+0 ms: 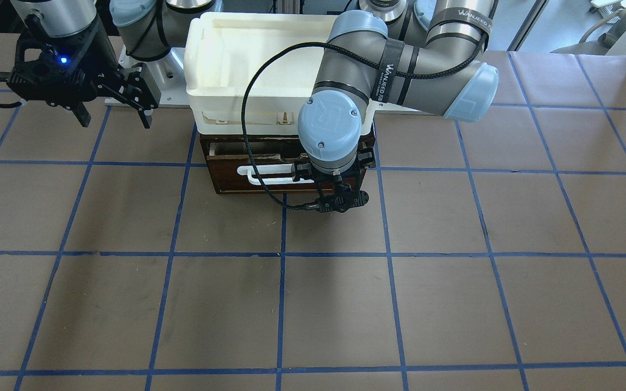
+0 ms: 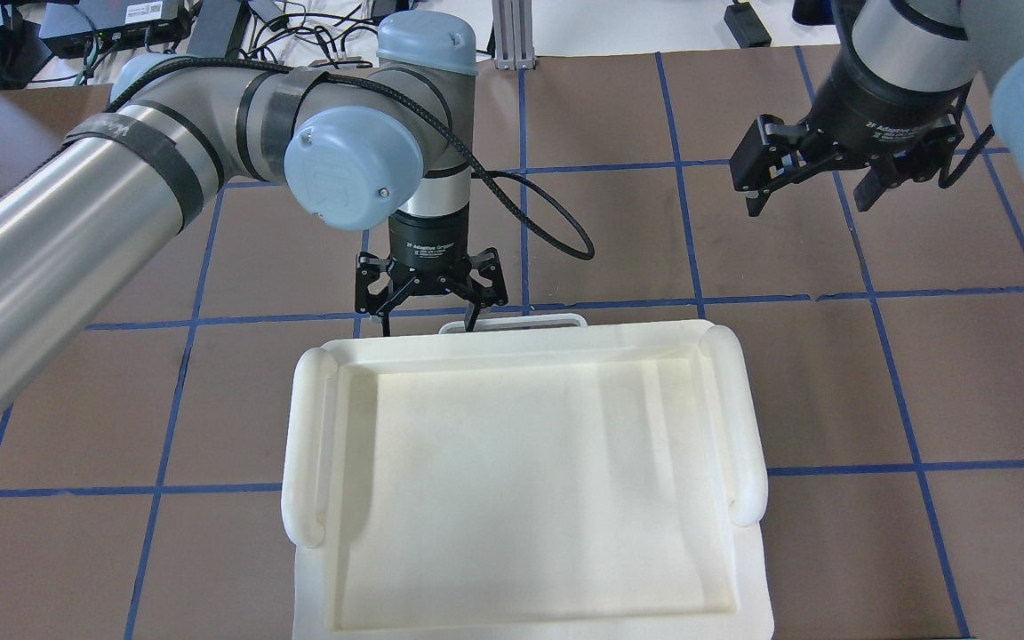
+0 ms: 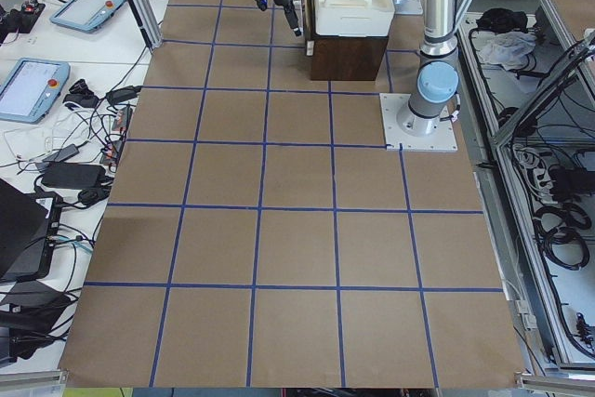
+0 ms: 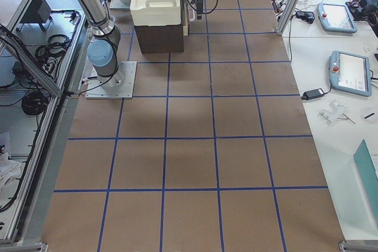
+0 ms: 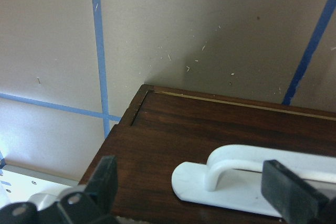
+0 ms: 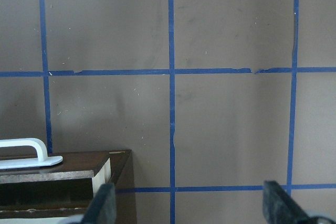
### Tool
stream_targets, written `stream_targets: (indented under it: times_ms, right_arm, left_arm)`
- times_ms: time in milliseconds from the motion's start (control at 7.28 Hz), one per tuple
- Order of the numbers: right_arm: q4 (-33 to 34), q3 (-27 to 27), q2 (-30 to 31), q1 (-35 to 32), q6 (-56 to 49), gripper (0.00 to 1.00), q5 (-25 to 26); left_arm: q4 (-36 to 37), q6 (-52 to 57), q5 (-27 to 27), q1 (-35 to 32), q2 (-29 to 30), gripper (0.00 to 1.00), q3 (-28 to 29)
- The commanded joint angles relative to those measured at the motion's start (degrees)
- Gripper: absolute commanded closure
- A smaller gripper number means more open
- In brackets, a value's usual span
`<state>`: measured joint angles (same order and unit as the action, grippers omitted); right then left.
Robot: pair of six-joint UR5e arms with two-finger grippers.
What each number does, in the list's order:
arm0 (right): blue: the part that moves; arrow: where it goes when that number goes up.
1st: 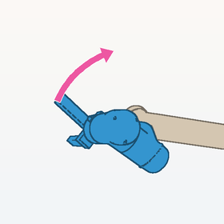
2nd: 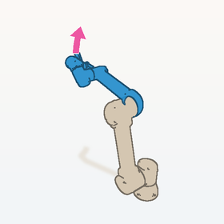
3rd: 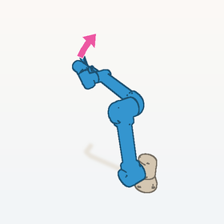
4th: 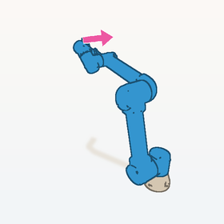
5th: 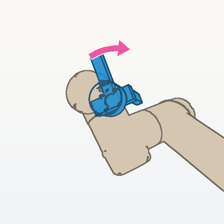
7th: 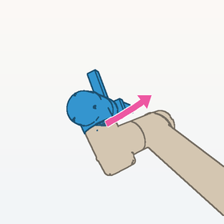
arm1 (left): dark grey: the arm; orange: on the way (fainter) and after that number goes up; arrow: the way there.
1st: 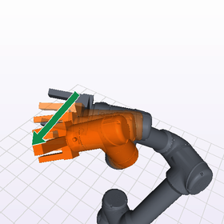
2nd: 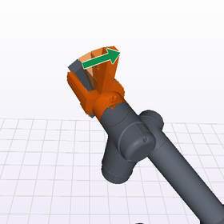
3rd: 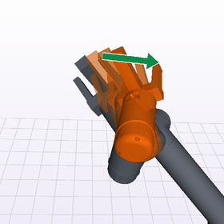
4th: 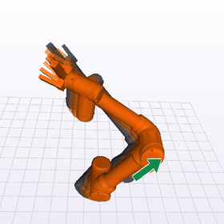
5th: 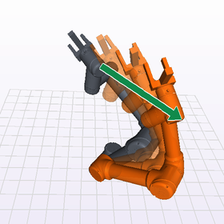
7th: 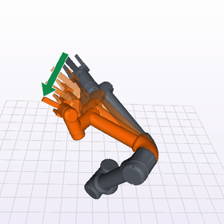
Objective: Put scissors in drawer and close it
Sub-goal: 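Press the left gripper on the drawer front to seat it shut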
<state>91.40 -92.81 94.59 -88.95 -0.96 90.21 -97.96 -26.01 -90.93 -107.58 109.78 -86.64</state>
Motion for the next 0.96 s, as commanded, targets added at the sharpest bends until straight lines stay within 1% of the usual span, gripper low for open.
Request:
stream_targets:
  times_ms: [0,824]
  right_arm:
    - [0.0,0.0,0.0,0.0,0.0,0.00,0.1]
    - [0.0,-0.1,0.0,0.0,0.0,0.00,0.1]
  left_arm:
    - [-2.4,0.0,1.1,0.1,-0.9,0.00,0.0]
    - [-3.1,-0.2,1.4,0.1,-1.6,0.00,-0.6]
